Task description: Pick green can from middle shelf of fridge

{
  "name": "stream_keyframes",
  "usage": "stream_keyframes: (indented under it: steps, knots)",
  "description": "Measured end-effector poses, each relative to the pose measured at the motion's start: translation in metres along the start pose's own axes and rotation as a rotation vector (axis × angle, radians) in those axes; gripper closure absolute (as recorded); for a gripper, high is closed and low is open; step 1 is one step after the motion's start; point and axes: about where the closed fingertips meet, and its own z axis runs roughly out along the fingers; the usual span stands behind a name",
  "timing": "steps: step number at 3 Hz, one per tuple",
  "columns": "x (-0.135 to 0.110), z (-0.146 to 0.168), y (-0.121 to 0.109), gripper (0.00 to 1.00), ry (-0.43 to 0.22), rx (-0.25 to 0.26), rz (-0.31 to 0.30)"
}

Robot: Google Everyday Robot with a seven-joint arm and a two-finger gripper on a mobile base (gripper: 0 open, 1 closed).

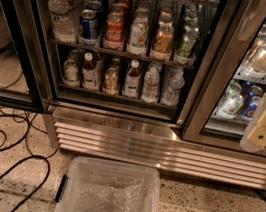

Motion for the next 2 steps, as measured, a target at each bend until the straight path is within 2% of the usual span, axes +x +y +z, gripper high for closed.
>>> stream_keyframes:
  steps: [1, 2]
  knots:
    - [0.0, 0.0, 0.0, 0.0, 0.0, 0.0, 0.0]
    - [0.001, 0.022, -0.005, 0.0, -0.003, 0.027, 0.039]
